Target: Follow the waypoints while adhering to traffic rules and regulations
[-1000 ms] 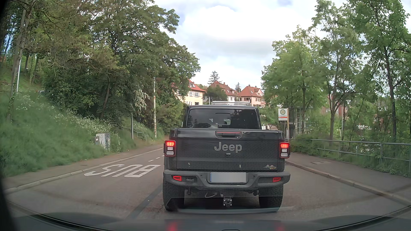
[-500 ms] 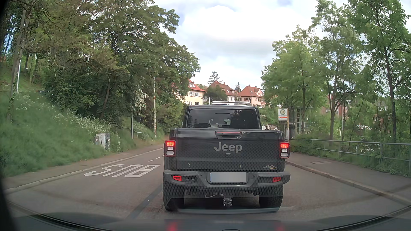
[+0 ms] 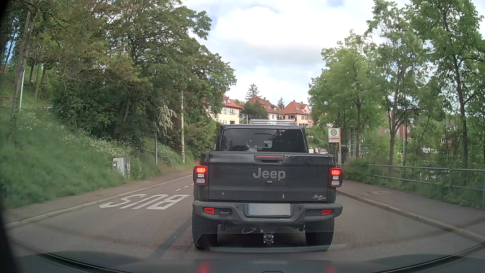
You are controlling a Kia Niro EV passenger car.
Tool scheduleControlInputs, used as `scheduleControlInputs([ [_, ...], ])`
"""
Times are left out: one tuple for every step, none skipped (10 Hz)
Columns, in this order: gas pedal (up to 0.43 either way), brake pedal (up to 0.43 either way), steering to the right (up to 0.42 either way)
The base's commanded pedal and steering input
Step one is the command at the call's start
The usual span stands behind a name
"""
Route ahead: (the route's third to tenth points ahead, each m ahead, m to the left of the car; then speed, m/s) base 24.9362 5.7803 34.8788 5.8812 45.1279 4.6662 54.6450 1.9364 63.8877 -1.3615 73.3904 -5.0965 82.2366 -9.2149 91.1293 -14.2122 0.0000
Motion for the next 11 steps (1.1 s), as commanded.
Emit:
scheduleControlInputs([
  [0.000,0.000,0.000],
  [0.000,0.000,0.001],
  [0.000,0.000,0.000],
  [0.000,0.000,0.001],
  [0.000,0.000,0.001],
  [0.000,0.000,0.001],
  [0.000,0.000,0.000],
  [0.000,0.000,0.001],
  [0.000,0.000,0.001],
  [0.000,0.000,0.001],
  [0.000,0.000,0.000],
])
